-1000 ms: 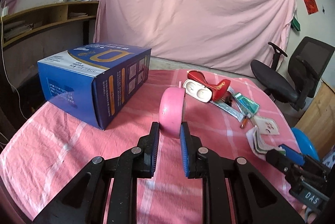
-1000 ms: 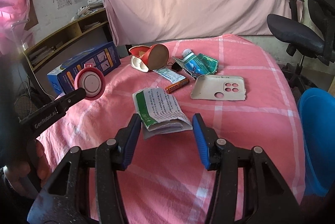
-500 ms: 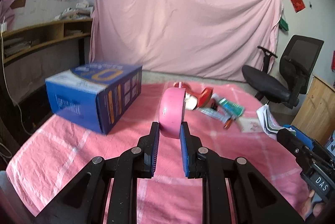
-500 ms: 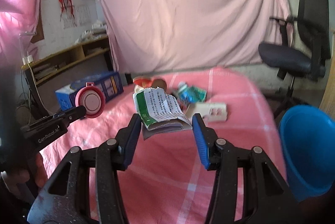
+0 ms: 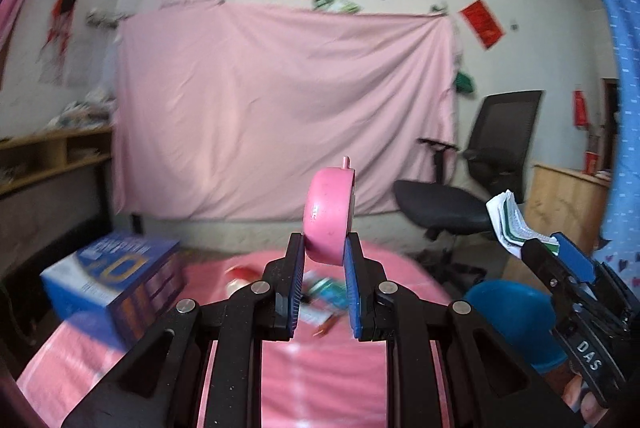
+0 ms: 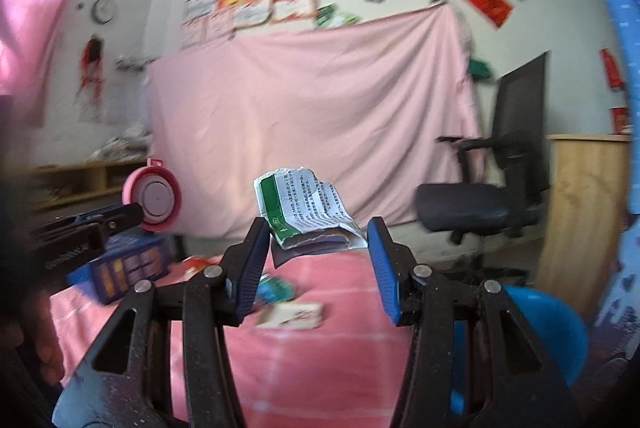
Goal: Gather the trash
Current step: 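Carry the lid and packet over the blue basin and open both tools, then move both open tools back over the bed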
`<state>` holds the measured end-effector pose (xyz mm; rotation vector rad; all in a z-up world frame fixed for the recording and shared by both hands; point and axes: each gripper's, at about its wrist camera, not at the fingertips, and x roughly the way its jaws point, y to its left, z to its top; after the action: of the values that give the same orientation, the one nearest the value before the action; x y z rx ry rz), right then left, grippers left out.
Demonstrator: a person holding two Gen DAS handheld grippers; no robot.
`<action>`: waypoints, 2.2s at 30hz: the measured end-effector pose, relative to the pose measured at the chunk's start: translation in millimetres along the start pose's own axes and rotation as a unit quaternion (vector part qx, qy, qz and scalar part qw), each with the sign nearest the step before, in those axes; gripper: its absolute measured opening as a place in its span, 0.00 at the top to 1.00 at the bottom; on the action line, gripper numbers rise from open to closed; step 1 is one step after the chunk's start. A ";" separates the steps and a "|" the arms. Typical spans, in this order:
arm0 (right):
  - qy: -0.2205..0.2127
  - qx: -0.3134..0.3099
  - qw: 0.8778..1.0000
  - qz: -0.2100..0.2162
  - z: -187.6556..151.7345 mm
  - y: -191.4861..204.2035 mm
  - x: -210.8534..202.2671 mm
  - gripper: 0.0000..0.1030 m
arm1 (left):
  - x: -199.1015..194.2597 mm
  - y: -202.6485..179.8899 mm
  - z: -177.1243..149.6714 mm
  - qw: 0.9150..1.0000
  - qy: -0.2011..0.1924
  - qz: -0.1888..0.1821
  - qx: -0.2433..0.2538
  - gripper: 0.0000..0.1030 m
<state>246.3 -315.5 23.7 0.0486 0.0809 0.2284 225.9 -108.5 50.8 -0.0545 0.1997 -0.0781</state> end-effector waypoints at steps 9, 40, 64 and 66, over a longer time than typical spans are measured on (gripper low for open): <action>0.022 0.093 0.986 -0.138 -1.8 -92.0 -12.2 0.39 | 39.9 -92.9 10.5 0.992 0.028 -0.123 0.011 0.84; 0.165 0.209 0.941 -0.207 -48.3 -196.9 0.2 0.38 | 145.2 -170.9 -44.7 0.953 0.226 -0.201 -0.026 0.86; 0.036 0.074 0.992 -0.092 3.2 -74.6 5.8 0.00 | 52.8 -14.9 2.6 0.996 0.064 -0.017 -0.061 0.06; 0.031 0.063 0.994 -0.086 3.7 -65.6 6.6 0.00 | 42.3 -0.9 -2.0 0.997 0.040 0.002 -0.067 0.03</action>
<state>267.7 -378.0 23.1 0.1602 0.1609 0.0530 266.7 -113.0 40.6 -0.1854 0.2854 -0.0631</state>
